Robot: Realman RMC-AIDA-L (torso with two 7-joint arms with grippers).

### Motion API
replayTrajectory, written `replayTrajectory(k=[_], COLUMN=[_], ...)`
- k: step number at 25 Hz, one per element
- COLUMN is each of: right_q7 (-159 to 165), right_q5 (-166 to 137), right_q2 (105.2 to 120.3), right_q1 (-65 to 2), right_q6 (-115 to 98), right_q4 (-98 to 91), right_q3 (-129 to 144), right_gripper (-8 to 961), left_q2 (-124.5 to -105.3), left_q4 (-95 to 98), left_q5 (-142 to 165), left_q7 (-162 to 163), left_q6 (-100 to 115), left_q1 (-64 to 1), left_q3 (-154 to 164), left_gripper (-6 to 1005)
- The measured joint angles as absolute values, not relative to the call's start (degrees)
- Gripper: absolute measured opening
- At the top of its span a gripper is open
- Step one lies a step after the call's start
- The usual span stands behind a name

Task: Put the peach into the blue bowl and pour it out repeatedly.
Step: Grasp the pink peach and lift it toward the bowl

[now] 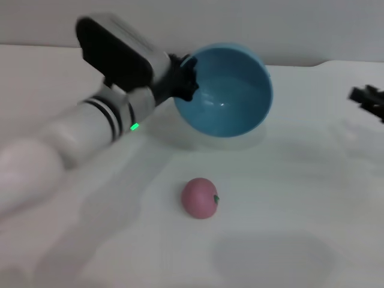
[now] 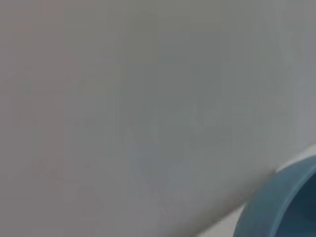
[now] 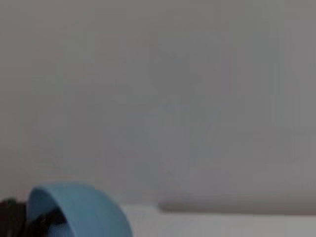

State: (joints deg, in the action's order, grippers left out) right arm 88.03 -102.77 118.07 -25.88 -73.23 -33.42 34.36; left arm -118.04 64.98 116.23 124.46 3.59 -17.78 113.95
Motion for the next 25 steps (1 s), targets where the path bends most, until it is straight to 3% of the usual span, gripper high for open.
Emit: replayTrajectory(k=[10, 19, 25], right_q7=[88.3, 88.5, 88.5], right_q5=[-112.2, -108.4, -95.4], right_q2=[118.54, 119.77, 119.80], right_q1=[-38.2, -47.0, -47.9], right_q6=[-67.5, -61.1, -59.7], right_q4=[-27.1, -21.8, -23.7], right_q3=[48.2, 72.0, 88.8], right_gripper=[531, 539, 593], left_q2=[-117.46, -117.51, -117.46], left_q4=[66.0, 75.3, 77.8], left_q5=[119.9, 134.8, 138.6], left_q7=[134.9, 144.6, 147.3], left_q6=[53.3, 67.6, 74.7], left_q1=[-21.9, -18.5, -18.2], left_q3=[81.2, 70.2, 67.3], left_gripper=[-1, -1, -2])
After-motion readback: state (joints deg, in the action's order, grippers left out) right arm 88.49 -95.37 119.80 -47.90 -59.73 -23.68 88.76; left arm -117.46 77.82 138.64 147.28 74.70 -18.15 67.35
